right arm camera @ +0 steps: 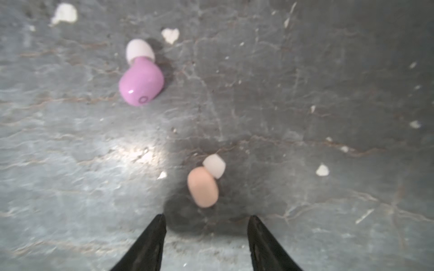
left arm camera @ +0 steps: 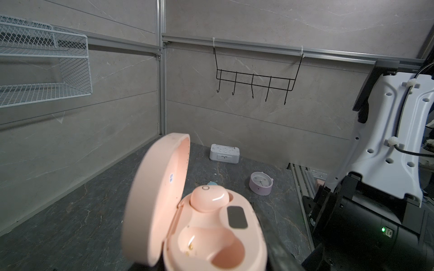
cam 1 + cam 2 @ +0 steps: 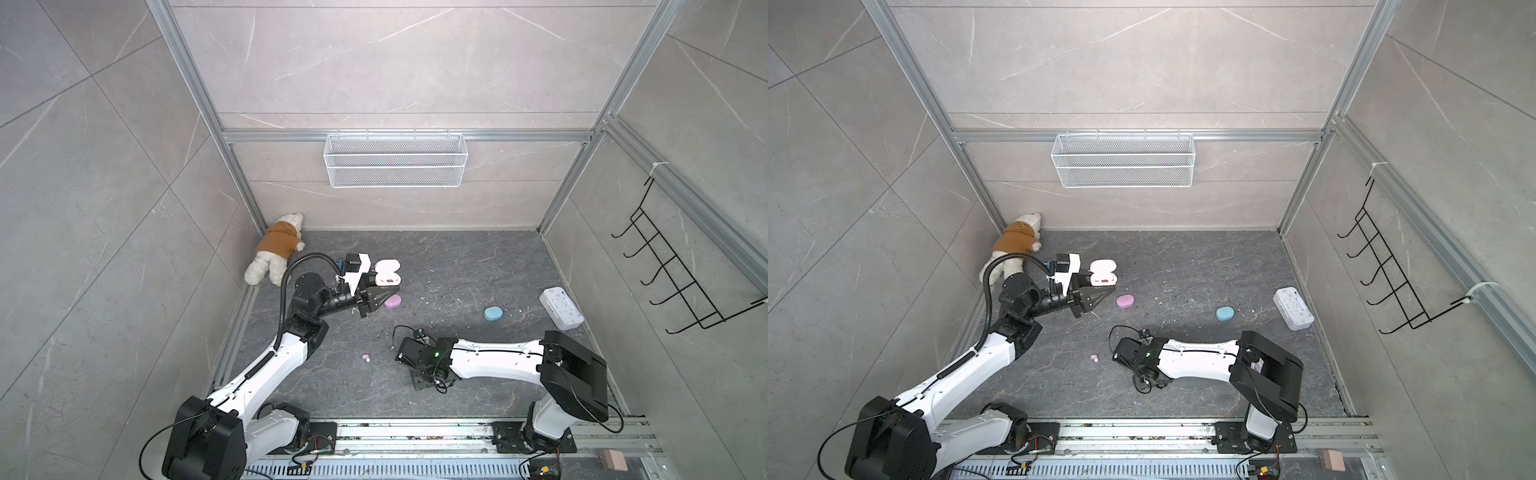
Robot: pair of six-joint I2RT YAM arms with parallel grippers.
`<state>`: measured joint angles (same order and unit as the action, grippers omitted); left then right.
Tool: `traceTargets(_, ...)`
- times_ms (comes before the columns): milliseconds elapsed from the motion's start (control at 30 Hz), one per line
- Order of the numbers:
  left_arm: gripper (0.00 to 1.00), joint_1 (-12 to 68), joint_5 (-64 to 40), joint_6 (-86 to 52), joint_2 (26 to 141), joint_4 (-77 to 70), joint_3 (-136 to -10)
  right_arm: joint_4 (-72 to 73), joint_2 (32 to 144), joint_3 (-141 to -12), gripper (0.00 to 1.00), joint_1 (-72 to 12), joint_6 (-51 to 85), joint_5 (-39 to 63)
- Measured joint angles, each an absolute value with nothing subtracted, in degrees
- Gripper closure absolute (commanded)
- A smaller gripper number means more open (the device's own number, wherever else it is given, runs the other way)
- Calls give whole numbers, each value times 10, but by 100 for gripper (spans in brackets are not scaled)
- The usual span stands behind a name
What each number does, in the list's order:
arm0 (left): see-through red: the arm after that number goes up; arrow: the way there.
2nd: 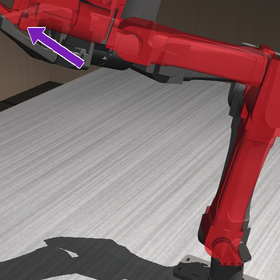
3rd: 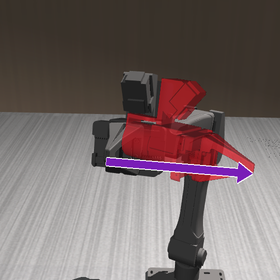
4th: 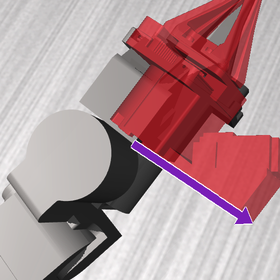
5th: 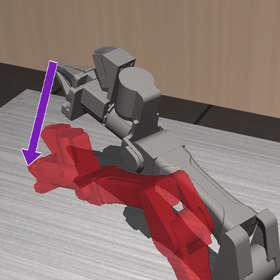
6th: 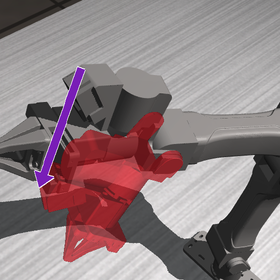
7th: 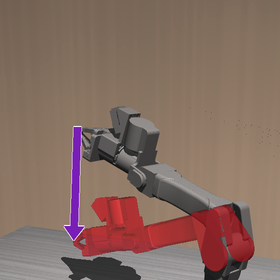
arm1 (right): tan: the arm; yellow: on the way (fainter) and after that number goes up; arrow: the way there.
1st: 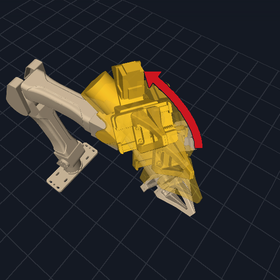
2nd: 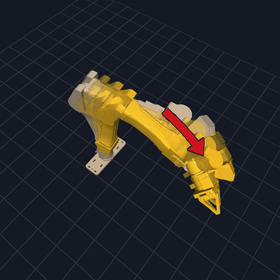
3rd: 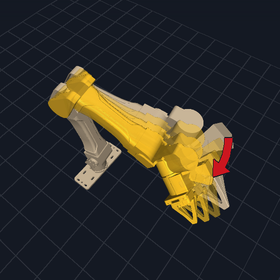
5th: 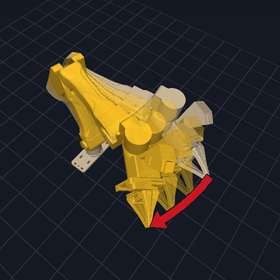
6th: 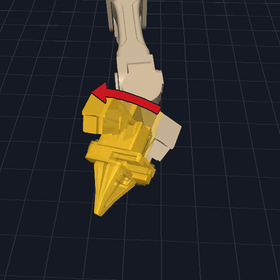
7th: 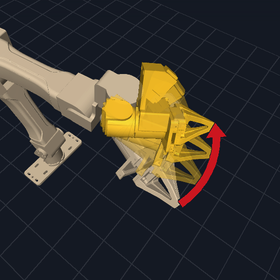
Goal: Insert wireless bluetooth earbuds into charging case
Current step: Move a wireless bluetooth earbud to the bottom-center of the table.
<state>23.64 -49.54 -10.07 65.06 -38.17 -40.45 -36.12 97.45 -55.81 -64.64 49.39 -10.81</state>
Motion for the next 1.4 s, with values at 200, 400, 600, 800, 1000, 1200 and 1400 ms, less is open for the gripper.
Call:
traceTargets(200,77,236,-495,-101,651,-382,-404,-362,980,-563,43,-608,471,-127)
traceTargets(400,78,236,-495,-101,651,-382,-404,-365,980,-563,43,-577,441,-136)
traceTargets(600,77,236,-496,-101,653,-382,-404,-377,974,-563,43,-537,410,-144)
traceTargets(800,78,236,-496,-101,657,-382,-404,-402,952,-563,43,-501,378,-160)
traceTargets(1000,77,236,-496,-101,657,-382,-404,-434,920,-561,43,-480,357,-175)
traceTargets(1200,77,236,-496,-101,657,-382,-404,-426,882,-550,42,-474,353,-144)
traceTargets(1400,77,236,-496,-101,657,-382,-404,-372,853,-487,40,-471,389,-53)
